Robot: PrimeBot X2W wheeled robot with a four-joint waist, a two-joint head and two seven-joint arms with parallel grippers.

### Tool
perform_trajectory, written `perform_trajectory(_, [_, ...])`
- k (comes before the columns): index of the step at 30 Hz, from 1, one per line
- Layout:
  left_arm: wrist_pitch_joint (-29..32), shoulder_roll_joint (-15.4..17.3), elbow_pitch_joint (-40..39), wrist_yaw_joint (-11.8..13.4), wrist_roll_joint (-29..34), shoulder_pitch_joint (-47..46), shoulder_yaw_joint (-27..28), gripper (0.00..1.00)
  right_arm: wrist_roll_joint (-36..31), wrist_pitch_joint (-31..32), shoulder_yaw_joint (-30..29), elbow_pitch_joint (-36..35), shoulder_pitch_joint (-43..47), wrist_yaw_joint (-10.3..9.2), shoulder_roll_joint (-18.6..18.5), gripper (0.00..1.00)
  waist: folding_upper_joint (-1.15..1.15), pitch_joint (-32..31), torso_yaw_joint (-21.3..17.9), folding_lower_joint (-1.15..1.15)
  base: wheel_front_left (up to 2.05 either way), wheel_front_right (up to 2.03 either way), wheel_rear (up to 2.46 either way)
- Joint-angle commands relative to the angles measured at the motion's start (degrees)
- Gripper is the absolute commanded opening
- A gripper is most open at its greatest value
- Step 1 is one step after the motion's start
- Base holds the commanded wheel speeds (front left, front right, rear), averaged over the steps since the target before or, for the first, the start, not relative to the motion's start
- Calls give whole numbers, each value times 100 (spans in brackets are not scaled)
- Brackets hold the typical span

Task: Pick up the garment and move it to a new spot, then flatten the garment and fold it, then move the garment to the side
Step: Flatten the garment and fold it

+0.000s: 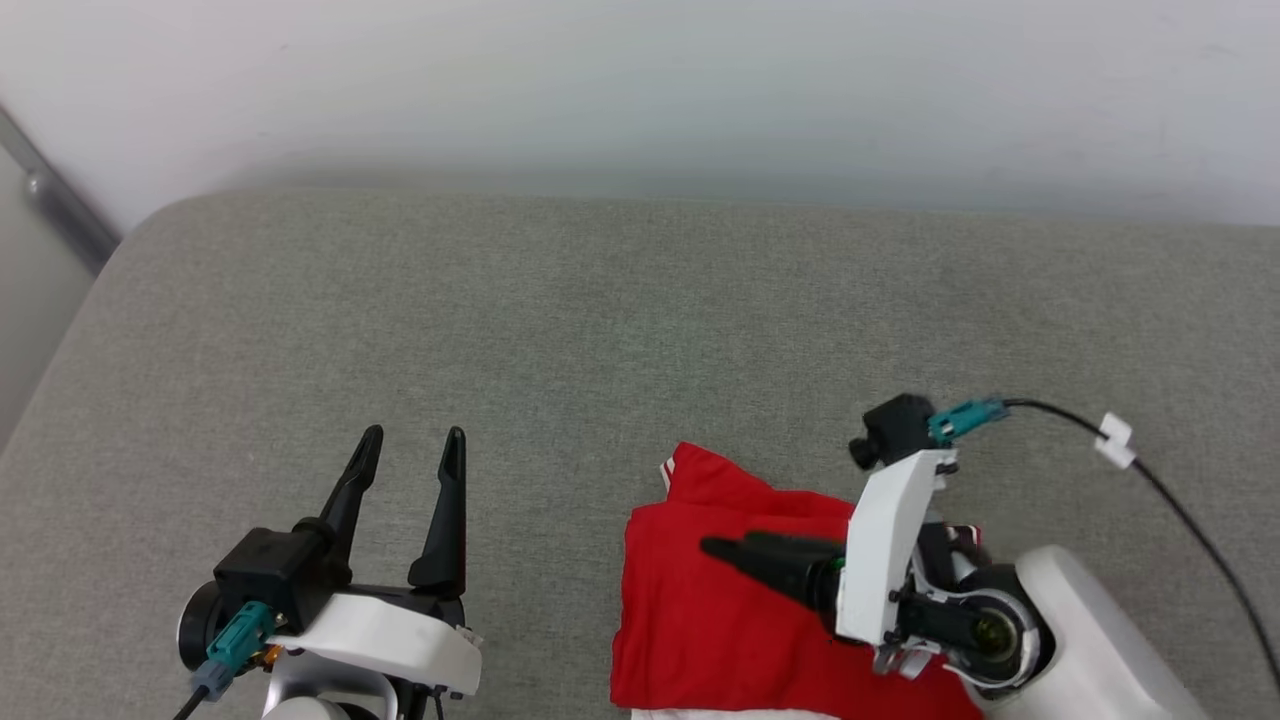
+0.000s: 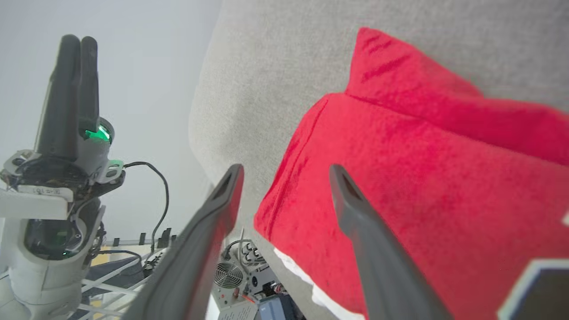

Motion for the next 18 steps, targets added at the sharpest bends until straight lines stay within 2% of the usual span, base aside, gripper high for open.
perform_trajectory(1, [-19,9,18,-2,-28,-58,18,100,-325,-285,110,-178,-99,-2,-221,100,0,-22,-46,0,0,0,0])
perform_trajectory(5, [-53,9,56,25,-42,-40,43,100,-1190,-1093,156,-454,-132,-2,-652,100,0,-63,-154,0,0,0,0])
perform_trajectory(7, [-63,13,80,38,-41,22,61,100,-1674,-1462,-29,-455,-67,-2,-864,100,0,-110,-223,0,0,0,0])
perform_trajectory(8, [-69,43,111,37,-79,90,90,100,-2258,-1887,-533,-480,152,-2,-1037,100,0,-160,-301,0,0,0,0])
perform_trajectory(13, [-84,98,160,50,-117,185,147,100,-3123,-2394,-1621,-898,723,-2,-1135,100,0,-275,-452,0,0,0,0])
perform_trajectory(14, [-84,98,160,50,-117,185,147,100,-3123,-2394,-1621,-898,723,-2,-1135,100,0,-275,-452,0,0,0,0])
perform_trajectory(18, [-112,134,202,94,-164,304,228,100,-3713,-2822,-2337,-1524,1272,-2,-966,100,0,-357,-572,0,0,0,0])
